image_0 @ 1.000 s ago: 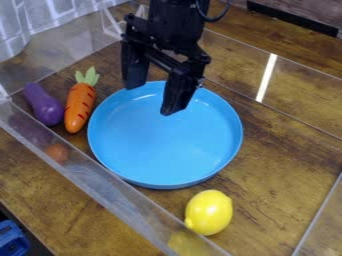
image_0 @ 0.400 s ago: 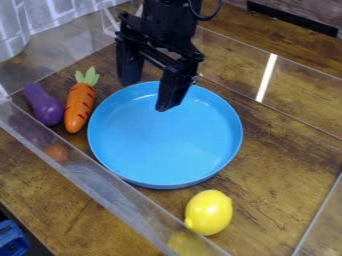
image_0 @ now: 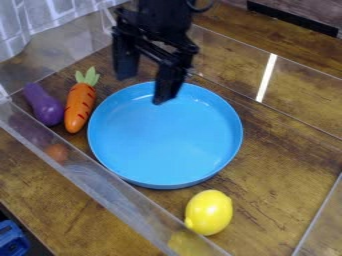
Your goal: Move the carrot to the left side
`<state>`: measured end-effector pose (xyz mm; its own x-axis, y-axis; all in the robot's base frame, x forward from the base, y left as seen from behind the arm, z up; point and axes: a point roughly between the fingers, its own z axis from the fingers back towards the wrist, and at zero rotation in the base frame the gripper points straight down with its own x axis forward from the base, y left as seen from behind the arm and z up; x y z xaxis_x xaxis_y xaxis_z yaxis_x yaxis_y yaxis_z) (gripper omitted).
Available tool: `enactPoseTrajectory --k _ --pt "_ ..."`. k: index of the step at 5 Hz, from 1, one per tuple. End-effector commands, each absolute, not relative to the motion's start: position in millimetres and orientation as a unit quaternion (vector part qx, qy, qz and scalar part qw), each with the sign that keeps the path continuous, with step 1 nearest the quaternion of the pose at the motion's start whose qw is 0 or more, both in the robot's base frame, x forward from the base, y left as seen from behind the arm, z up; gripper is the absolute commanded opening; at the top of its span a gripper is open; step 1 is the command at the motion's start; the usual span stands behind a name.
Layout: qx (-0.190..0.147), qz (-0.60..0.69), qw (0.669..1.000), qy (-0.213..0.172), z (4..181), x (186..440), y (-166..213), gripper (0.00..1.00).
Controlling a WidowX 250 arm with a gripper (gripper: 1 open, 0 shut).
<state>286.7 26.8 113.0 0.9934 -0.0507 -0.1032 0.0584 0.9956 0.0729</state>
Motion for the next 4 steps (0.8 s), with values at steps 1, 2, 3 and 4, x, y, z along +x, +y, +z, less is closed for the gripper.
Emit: enactPoseTrajectory --k 1,2,3,4 --pt "0.042 -0.004 0.999 0.01 127.0 285 69 1.0" --pt "0.04 0.026 0.999 -0.003 120.1 278 117 1.0" --pt "0.03 0.042 0.998 -0.019 108.2 273 141 1.0" --pt "0.023 0.043 0.998 -0.027 94.7 274 146 1.0"
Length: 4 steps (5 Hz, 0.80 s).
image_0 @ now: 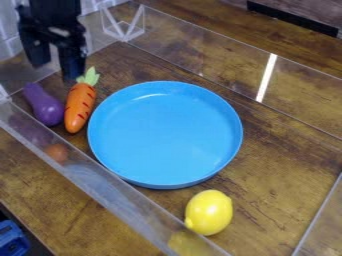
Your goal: Move the carrot to the left side
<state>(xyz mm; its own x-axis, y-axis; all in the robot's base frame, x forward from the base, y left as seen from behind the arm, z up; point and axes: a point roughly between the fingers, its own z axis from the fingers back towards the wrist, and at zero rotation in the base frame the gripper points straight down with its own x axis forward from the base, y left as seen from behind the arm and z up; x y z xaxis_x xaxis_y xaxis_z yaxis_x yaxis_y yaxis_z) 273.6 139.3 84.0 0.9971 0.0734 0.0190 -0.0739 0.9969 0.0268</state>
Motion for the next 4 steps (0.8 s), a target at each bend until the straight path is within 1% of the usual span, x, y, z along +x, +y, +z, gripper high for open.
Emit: enactPoseTrajectory --k 1,2,4 --pt "0.014 0.033 0.999 -0.032 77.8 287 143 1.0" --pt "0.004 0.028 0.999 -0.038 65.7 297 138 1.0" --pt "-0.006 0.071 0.996 -0.051 53.0 310 142 1.0"
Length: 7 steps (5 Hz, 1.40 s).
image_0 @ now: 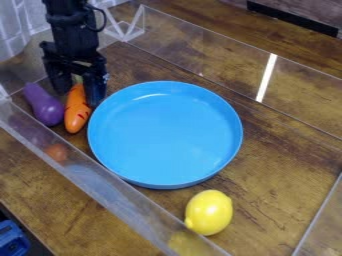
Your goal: Move the carrot to the left side
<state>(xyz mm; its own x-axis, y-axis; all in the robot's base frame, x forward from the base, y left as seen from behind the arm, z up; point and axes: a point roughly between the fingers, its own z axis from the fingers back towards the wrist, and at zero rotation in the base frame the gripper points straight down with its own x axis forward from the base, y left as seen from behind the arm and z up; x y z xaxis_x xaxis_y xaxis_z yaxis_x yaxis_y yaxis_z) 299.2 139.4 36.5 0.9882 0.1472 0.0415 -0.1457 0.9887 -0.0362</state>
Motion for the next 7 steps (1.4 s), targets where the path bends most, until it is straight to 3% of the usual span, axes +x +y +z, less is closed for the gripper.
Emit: enactPoseTrajectory --k 1,3,5,7 --pt "-0.007 0.087 0.995 -0.056 47.2 315 142 1.0" --pt "-0.018 0.023 0.998 -0.059 45.6 314 145 1.0" --pt "-0.02 0.01 0.998 -0.059 31.8 311 145 1.0" --pt "-0.018 0.047 0.997 -0.059 38.9 309 139 1.0"
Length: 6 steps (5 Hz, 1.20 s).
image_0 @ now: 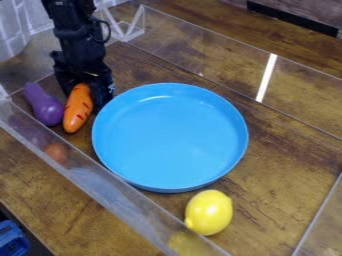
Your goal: Move the carrot to the left side
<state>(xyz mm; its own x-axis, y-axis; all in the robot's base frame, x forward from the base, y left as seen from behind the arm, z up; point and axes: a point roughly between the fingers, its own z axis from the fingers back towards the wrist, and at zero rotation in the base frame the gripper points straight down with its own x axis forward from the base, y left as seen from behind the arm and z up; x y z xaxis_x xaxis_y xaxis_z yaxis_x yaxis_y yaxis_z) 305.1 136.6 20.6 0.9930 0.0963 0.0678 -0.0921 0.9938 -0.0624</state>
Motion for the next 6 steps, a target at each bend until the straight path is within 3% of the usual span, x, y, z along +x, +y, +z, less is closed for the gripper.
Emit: enactPoseTrajectory --k 1,4,5,6 --pt "-0.017 0.066 0.996 -0.059 41.5 308 136 1.0" --pt "-0.018 0.062 0.996 -0.057 55.3 310 150 1.0" --pt "-0.015 0.051 0.997 -0.057 57.7 303 149 0.0" --pt "-0.008 0.034 0.997 -0.073 73.9 302 147 0.0"
